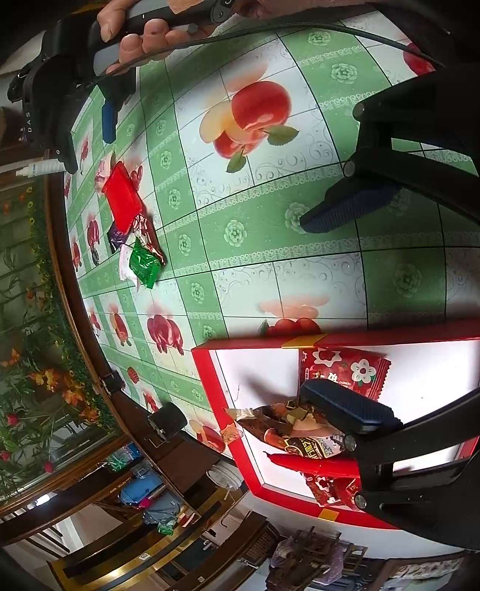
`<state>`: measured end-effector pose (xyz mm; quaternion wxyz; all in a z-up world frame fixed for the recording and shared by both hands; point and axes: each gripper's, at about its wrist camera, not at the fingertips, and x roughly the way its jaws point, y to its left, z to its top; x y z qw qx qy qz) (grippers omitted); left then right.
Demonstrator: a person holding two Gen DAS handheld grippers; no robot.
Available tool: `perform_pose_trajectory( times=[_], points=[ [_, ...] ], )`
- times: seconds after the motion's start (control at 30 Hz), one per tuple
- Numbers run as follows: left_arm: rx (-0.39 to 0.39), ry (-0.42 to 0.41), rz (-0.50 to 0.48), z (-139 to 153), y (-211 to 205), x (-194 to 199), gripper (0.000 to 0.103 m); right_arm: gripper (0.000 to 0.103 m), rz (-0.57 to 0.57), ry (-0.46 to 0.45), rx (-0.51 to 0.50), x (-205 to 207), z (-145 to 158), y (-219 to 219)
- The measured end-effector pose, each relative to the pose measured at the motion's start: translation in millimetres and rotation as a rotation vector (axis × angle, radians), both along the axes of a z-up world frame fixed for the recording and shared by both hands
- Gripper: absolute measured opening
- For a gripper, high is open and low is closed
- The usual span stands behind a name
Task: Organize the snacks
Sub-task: 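Move both grippers back over the remaining snack packets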
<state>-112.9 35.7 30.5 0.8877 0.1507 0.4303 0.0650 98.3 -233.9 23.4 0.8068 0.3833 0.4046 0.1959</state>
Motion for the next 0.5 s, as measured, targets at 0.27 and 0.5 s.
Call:
perform_pose_trajectory(
  times=[0.27, 0.5],
  points=[
    [0.002, 0.012, -0.007, -4.4, -2.5, -0.4, 0.081, 0.06, 0.002, 0.008, -0.005, 0.9, -1.2, 1.2],
    [0.007, 0.022, -0.02, -7.3, -6.7, -0.2, 0.081, 0.06, 0.003, 0.011, -0.005, 2.4, -3.0, 1.2]
  ],
)
